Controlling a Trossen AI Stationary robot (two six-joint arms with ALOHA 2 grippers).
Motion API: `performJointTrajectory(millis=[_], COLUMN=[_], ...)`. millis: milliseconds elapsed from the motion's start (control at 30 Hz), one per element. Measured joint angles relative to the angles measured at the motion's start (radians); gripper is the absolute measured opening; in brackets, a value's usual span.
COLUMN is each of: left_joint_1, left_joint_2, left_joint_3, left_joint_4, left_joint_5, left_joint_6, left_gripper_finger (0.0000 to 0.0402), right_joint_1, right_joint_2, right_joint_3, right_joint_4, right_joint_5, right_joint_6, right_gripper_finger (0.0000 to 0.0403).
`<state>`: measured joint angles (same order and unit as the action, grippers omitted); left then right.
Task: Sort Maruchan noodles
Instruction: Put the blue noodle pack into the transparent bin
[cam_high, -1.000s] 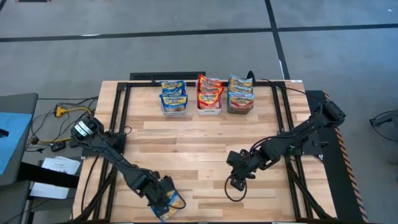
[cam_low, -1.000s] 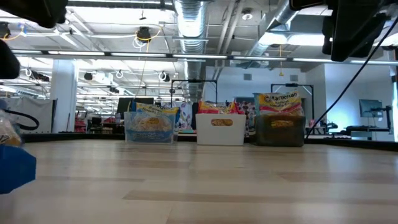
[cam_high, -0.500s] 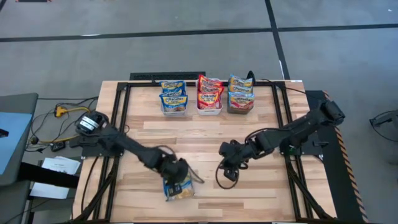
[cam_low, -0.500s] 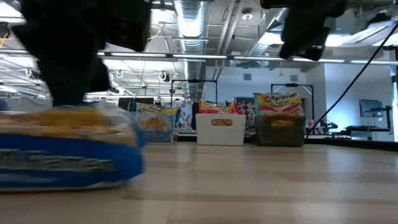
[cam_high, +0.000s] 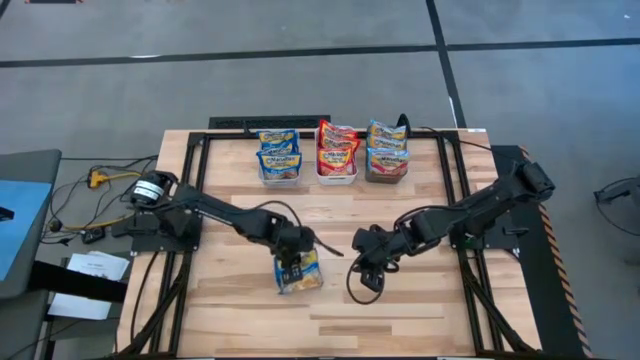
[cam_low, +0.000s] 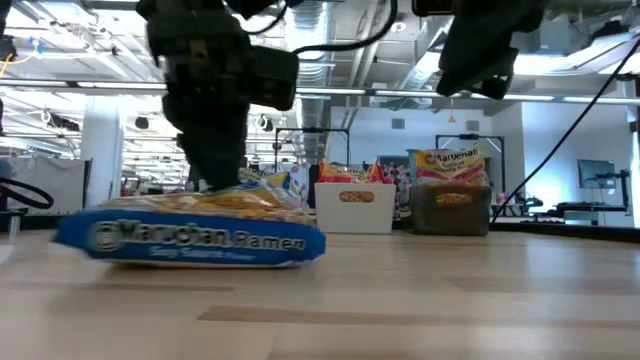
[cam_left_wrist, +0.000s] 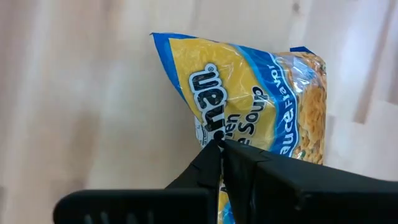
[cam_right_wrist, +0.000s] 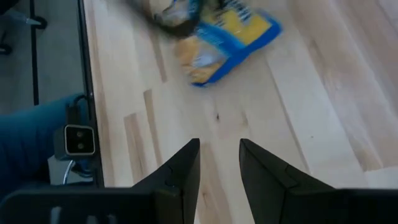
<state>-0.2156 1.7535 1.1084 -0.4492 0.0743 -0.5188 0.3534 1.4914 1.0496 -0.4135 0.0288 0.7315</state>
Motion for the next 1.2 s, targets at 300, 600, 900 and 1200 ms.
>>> performJointTrajectory(millis=[300,600,900,1200], left_joint_1=[0.081,0.098,0.097,0.097], left_joint_2=[0.0,0.0,0.0,-0.001], left_joint_3=[0.0,0.0,0.0,0.0], left_joint_4=[0.075,0.082,0.091,0.103], left_joint_5=[0.054,0.053,0.054,0.056], left_joint_6=[0.144,0.184,0.166,0.164], left_gripper_finger=[0.0,0.0,0.0,0.0], right_joint_1=[0.016,-0.11,-0.272,-0.45], right_joint_2=[0.0,0.0,-0.011,-0.013], right_joint_3=[0.0,0.0,0.0,-0.023], right_joint_4=[-0.005,-0.082,-0.327,-0.199], right_joint_5=[0.079,0.133,0.106,-0.136], right_joint_6=[-0.04,-0.165,-0.3,-0.503], right_gripper_finger=[0.0136,0.0136,0.0137,0.0136])
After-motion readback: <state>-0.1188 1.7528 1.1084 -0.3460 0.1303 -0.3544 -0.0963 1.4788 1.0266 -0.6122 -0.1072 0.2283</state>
